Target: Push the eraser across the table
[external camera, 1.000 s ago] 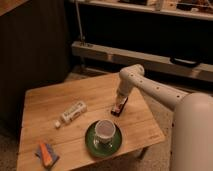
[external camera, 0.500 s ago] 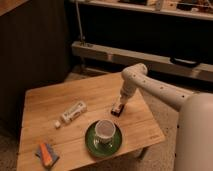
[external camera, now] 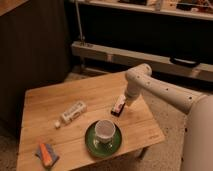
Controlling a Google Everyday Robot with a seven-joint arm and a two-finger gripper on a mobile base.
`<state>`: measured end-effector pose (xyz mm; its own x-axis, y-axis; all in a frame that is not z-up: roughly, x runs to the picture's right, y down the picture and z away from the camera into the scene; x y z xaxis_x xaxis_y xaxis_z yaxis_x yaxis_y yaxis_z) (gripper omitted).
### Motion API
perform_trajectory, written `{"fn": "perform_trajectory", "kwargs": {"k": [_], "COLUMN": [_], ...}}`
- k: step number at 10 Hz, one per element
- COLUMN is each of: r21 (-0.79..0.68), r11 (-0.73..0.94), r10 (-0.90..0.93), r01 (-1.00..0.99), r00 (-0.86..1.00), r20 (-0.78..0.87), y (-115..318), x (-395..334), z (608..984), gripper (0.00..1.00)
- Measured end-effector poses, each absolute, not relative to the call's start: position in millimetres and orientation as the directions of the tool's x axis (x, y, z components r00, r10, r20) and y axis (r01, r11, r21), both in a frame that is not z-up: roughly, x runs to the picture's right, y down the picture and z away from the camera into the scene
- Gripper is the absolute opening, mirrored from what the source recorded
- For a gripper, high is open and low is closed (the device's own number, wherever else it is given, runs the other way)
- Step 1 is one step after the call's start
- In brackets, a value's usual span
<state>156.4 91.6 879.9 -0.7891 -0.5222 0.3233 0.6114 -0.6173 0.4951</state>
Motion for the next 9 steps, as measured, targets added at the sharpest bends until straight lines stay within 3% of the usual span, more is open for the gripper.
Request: {"fn": "perform_trajectory", "kwargs": {"k": [9], "r21": [0.51], "r11": [-0.628], "r10": [-0.556], "r01": [0.587], "r00": [-0.798], "r20": [0.234], "y": [109], "x": [164], "z": [932], "gripper": [0.0]}}
